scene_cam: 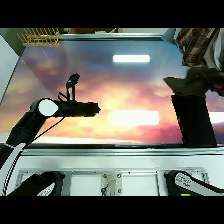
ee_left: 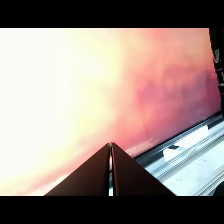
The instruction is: Fold the clothes and pants, and hang the long-sleeved shirts on hangers.
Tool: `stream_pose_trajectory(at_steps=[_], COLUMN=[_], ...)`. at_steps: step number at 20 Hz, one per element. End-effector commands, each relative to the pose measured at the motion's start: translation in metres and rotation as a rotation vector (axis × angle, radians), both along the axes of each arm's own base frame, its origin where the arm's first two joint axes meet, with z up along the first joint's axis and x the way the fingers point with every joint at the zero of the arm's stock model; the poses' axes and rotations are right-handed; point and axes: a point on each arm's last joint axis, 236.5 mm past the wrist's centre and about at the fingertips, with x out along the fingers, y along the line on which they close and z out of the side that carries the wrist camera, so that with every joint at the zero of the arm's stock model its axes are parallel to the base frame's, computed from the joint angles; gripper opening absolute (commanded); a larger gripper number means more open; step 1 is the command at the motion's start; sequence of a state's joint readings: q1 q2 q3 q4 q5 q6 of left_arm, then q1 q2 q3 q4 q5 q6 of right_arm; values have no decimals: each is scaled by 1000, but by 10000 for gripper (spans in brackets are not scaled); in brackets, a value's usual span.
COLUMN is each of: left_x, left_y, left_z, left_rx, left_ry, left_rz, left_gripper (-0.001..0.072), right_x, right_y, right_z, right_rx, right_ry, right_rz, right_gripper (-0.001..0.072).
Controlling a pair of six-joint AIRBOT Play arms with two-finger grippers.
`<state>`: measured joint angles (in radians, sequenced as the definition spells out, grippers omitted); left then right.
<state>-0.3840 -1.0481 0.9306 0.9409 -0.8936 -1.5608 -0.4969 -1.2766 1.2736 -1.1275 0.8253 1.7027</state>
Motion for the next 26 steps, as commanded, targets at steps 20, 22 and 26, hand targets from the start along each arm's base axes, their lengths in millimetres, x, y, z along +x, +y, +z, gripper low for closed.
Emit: stream_pose_trajectory(at_steps=[20,22,26], left_x=[-1,-1,-1], left_y=[0,0,0], left_z=[-1,-1,-1], left_rx=[3,4,4], left_ry=[1,2,2], left_rz=[-3,-4,-4], left_gripper=[22,22,22], right_x=[-216,-220,-220], right_y=[-25,-29,-20], right_z=[-81,-80,-66], right_rx=[-71,-91,-137], right_ry=[673,689,651], right_rz=[-179,-184,-100], right_gripper=[37,45,670])
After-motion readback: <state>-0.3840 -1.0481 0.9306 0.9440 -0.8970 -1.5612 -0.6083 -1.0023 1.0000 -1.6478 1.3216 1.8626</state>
